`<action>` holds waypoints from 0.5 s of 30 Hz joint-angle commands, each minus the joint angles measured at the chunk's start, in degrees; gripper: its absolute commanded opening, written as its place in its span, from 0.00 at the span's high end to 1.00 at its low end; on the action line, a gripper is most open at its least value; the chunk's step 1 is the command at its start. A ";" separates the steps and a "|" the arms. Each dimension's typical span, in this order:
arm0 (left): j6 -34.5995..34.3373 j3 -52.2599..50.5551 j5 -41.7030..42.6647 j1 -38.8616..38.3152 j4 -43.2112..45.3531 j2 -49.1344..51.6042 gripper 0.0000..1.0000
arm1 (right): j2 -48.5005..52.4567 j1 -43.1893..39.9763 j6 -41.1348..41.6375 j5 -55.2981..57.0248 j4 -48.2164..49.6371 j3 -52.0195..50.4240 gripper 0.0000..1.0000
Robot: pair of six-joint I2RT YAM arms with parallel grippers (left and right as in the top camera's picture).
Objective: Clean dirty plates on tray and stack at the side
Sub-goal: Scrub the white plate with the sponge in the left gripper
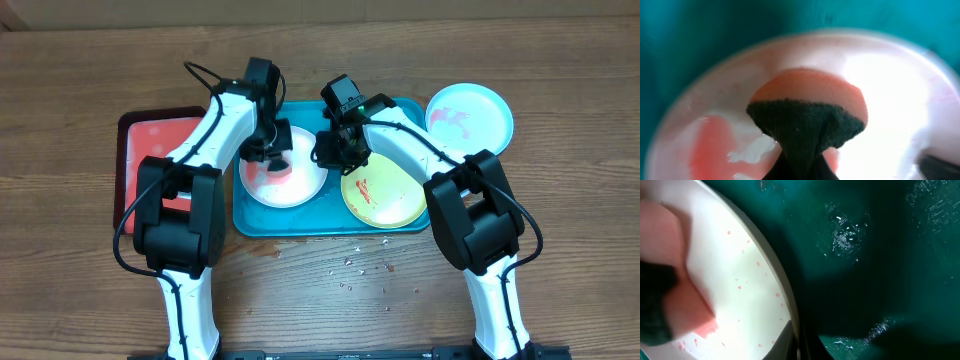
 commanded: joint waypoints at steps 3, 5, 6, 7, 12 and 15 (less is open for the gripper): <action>1.36 -5.35 -2.05 0.15 0.81 1.03 0.96 | 1.27 -0.26 -0.59 5.14 -0.48 -0.70 0.96; 1.36 -5.95 -7.43 0.39 0.66 1.03 0.96 | 1.27 -0.28 -0.61 5.14 -0.48 -0.70 0.96; 1.36 -5.99 -10.82 0.52 0.22 1.03 0.96 | 1.27 -0.26 -0.61 5.14 -0.50 -0.70 0.96; 1.36 -5.99 -13.66 0.63 -0.17 1.03 0.96 | 1.27 -0.26 -0.61 5.11 -0.55 -0.70 0.96; -2.34 -3.15 -24.70 1.97 -6.10 0.79 0.96 | 1.27 -0.26 -0.61 5.14 -0.74 -0.70 0.96; -3.48 0.02 -25.07 2.62 -9.46 -0.20 0.96 | 1.27 -0.28 -0.61 5.16 -0.72 -0.70 0.96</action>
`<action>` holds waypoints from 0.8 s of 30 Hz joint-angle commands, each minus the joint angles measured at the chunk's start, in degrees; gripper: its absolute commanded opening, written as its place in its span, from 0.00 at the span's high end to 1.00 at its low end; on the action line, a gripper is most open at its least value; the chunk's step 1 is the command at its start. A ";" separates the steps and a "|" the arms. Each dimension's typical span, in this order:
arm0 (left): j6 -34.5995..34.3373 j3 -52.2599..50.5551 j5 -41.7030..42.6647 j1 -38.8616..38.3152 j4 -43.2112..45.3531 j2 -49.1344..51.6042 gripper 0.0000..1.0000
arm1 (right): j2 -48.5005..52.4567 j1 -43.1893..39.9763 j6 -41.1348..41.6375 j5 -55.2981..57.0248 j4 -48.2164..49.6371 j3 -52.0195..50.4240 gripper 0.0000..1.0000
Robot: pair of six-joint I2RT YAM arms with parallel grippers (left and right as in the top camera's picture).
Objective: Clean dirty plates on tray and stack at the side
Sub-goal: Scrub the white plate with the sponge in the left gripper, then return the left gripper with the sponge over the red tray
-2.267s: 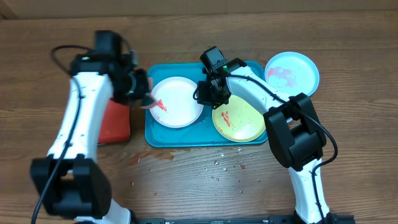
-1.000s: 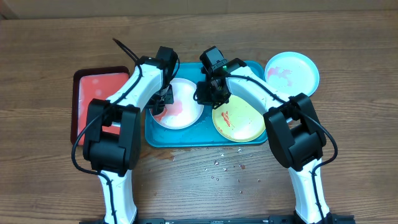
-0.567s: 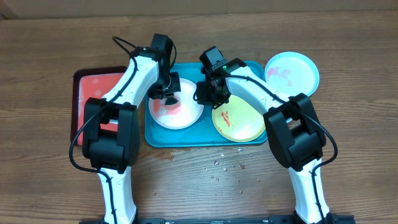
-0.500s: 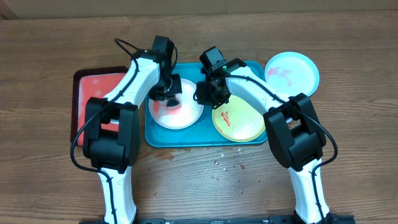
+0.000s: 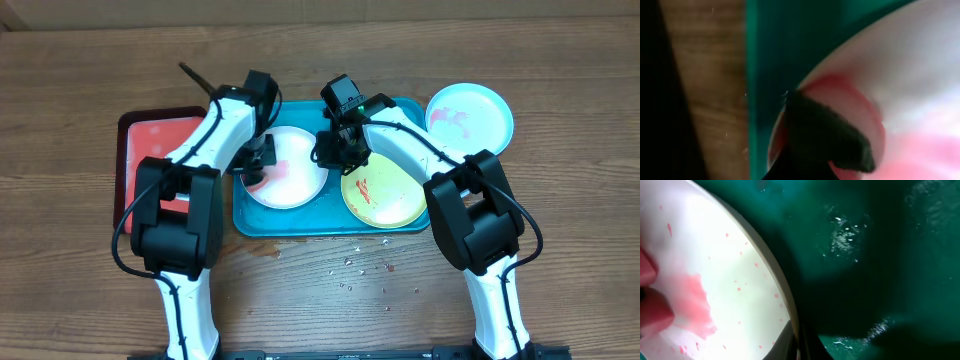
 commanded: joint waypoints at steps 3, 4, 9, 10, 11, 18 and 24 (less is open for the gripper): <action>-5.25 5.20 -8.92 2.25 -4.94 -1.81 0.96 | 1.27 -0.31 -0.59 4.90 -0.63 -0.70 0.96; -6.25 5.70 -8.76 2.25 -5.44 -2.67 0.96 | 1.27 -0.31 -0.59 4.90 -0.66 -0.70 0.96; -10.05 6.47 -4.61 2.73 -5.88 -10.69 0.96 | 1.27 -0.31 -0.61 4.87 -0.83 -0.70 0.96; -10.93 6.47 -4.57 3.17 -6.12 -12.76 0.96 | 1.27 -0.31 -0.61 4.83 -0.92 -0.70 0.96; -11.41 6.47 -4.61 3.63 -6.38 -14.45 0.96 | 1.27 -0.31 -0.61 4.66 -1.11 -0.70 0.96; -11.34 6.45 -4.81 11.61 -11.10 -22.99 0.96 | -0.79 1.03 -1.68 5.86 -1.68 0.85 0.96; -11.34 3.50 -2.93 20.31 -12.92 -22.80 0.96 | -7.13 5.33 -2.05 21.94 -3.21 4.20 0.96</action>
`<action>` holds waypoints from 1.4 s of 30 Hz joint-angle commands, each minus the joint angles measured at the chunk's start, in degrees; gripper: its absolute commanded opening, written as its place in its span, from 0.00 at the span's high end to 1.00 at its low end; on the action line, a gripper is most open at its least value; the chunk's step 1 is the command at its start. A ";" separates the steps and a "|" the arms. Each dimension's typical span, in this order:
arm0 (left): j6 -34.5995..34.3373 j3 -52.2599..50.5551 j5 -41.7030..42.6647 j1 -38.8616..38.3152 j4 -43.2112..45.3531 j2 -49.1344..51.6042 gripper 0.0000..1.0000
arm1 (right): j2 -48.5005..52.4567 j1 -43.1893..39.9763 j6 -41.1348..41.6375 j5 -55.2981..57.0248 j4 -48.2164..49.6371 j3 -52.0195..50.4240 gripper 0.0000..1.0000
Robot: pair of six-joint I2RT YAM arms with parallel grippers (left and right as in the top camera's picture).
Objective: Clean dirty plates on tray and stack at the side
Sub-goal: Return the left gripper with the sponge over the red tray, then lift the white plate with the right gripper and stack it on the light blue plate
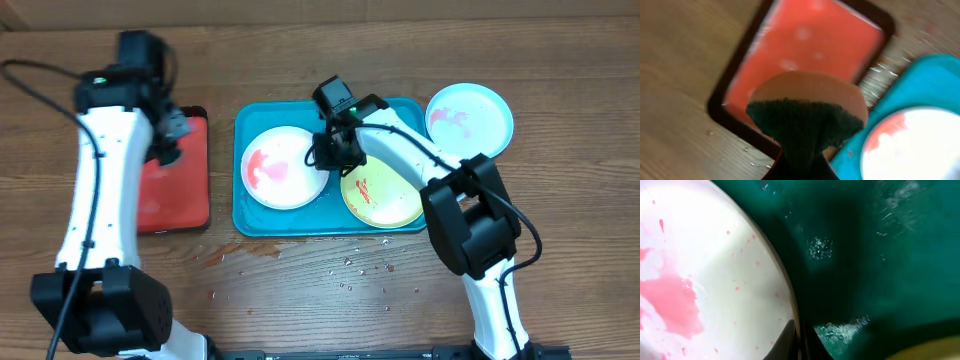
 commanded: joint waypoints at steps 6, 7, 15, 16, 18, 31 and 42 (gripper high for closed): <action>-1.33 -9.40 3.13 8.68 7.61 0.85 0.96 | -11.98 10.25 -10.01 38.25 -0.39 3.13 0.96; -1.33 -10.19 3.32 9.11 8.35 0.85 0.95 | -12.61 11.39 -10.86 42.27 -0.35 3.13 0.96; -3.78 -14.99 3.30 12.55 11.85 0.92 0.96 | -14.80 20.35 -23.82 75.89 0.31 3.13 0.96; -4.11 -15.39 3.30 13.05 11.96 0.92 0.96 | -14.80 21.18 -26.53 78.58 0.66 3.13 0.96; -4.66 -15.93 3.32 13.86 12.02 0.92 0.96 | -14.80 22.45 -31.80 81.81 1.09 3.13 0.96; -5.60 -16.96 3.32 14.34 12.83 0.92 0.96 | -14.80 24.72 -43.71 89.81 7.61 3.08 0.96; -5.60 -16.96 3.50 14.34 12.63 0.92 0.96 | -16.79 14.60 -21.20 52.74 -1.14 2.58 0.96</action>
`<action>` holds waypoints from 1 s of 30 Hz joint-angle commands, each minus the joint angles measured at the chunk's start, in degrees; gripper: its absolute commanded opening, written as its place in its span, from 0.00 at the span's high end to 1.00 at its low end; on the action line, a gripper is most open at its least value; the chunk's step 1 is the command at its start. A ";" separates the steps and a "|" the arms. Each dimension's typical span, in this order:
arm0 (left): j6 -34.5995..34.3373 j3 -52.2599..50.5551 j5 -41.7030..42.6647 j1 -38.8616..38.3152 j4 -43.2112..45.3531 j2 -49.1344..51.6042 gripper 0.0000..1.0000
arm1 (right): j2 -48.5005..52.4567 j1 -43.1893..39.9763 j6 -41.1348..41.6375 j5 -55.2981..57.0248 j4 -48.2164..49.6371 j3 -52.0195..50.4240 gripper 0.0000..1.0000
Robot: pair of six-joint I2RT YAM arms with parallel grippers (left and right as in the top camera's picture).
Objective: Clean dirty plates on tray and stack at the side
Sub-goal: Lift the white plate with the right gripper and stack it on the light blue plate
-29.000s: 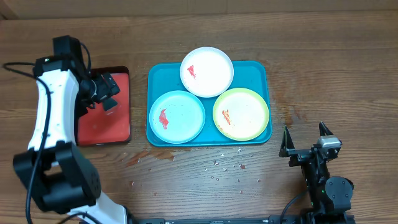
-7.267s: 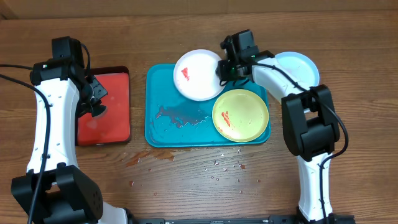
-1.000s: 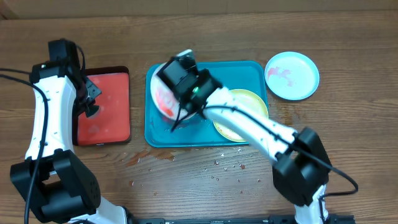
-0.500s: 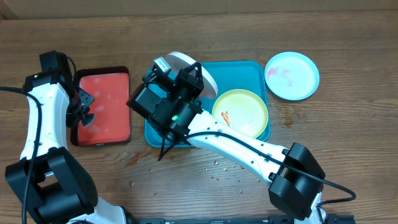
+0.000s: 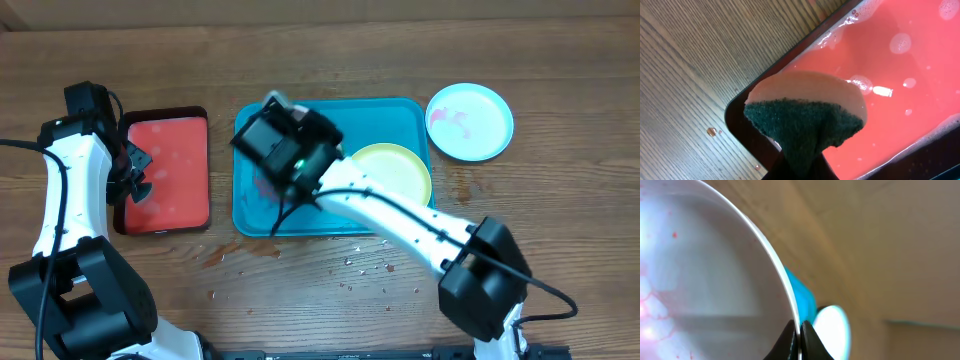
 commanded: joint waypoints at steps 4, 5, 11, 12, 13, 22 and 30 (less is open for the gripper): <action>-1.16 -0.46 0.46 0.04 0.00 0.04 0.96 | -7.04 -11.45 14.56 -11.54 -0.17 0.72 0.96; -1.16 -0.46 0.46 0.04 0.00 0.04 0.96 | -7.87 -14.43 15.87 -15.85 -0.48 0.72 0.96; -1.16 -0.46 0.50 -0.02 0.00 0.04 0.96 | -8.39 -33.51 20.09 -43.56 -2.78 0.31 0.96; -1.16 -0.46 0.50 -0.04 0.00 0.04 0.96 | -8.37 -36.70 20.09 -46.86 -3.06 -0.31 0.96; -1.16 -0.46 0.50 -0.04 0.00 0.04 0.96 | -8.37 -39.71 20.09 -49.40 -3.13 -1.09 0.96; -1.16 -0.48 1.07 -0.13 0.20 0.04 0.96 | -8.37 -60.24 20.06 -53.09 -1.31 -10.45 0.96; -1.14 -0.48 1.95 -0.13 0.31 0.04 0.96 | -8.31 -65.37 20.00 -56.41 7.98 -16.94 0.96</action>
